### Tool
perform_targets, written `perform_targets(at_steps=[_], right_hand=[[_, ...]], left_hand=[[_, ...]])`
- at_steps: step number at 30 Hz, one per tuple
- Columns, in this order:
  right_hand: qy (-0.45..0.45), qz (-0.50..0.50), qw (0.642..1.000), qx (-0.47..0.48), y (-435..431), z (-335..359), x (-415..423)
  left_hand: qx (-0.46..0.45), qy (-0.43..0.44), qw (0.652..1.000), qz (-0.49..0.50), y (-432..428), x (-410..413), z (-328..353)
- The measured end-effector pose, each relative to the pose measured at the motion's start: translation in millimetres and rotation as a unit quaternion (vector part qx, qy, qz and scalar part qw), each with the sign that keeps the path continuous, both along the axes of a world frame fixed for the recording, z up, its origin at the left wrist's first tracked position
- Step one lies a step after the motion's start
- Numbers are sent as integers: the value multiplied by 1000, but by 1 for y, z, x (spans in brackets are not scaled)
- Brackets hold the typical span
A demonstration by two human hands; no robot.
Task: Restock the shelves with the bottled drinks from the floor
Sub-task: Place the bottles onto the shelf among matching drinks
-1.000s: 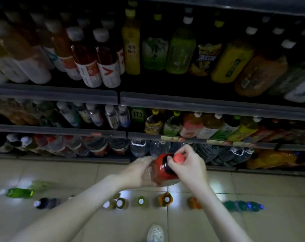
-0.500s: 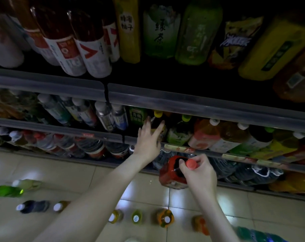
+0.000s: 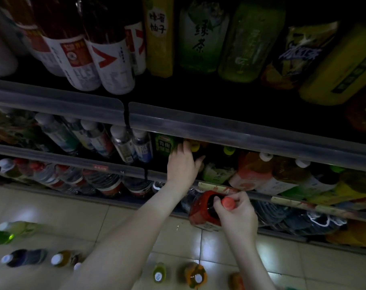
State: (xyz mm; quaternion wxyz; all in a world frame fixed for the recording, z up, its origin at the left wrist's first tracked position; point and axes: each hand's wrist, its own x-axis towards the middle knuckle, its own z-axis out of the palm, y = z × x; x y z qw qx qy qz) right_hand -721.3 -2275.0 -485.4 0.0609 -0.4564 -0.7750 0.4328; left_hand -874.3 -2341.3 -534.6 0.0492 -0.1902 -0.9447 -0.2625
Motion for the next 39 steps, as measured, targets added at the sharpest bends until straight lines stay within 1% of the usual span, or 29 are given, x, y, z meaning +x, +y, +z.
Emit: perform_targets(at_steps=[2,5,7,8,10,12,14,15,17,20,21,24,27,29,33,35,36,39], right_hand=[[-4,-2,1000,2,-4,-3,-1],[1,-9,1000,-4,-10,-6,1],[10,-14,1000,-10,-13,-6,3],[16,-17,1000,-13,-14,-5,3],[20,-13,1000,-12,-16,0,4],[22,-3,1000,-3,-19,5,5],[29,8,1000,4,-22,8,9],[31,15,999,5,-22,7,11],[22,36,999,3,-23,-3,15],[-15,86,996,2,-30,-34,20],[-25,98,995,-4,-34,-48,22],[-65,114,991,-33,-49,-95,23],[-106,127,985,-48,-65,-164,15],[-126,126,982,-58,-76,-221,9],[-185,161,968,-60,-99,-341,10],[-214,173,959,-71,-107,-399,13],[-225,171,956,-76,-111,-424,14],[-241,164,953,-81,-123,-480,20]], left_hand=[[-27,19,999,-7,1,0,-1],[0,37,999,-12,-6,11,-9],[7,57,997,-48,-16,22,-16],[-10,69,995,-76,-21,27,-18],[-89,86,985,-123,-29,36,-19],[-162,86,973,-139,-37,41,-16],[-172,66,973,-137,-46,38,-9],[-160,53,977,-133,-52,36,-4],[-95,28,985,-140,-64,33,12],[1,40,994,-106,-93,33,40],[20,41,995,-91,-105,36,46],[32,12,996,-87,-150,53,38],[16,-67,995,-70,-187,70,-5],[-20,-114,991,-64,-203,77,-52],[-82,-192,977,-47,-228,93,-165],[-109,-206,972,-38,-240,103,-213],[-107,-198,973,-43,-246,106,-233],[-71,-183,979,-55,-260,114,-278]])
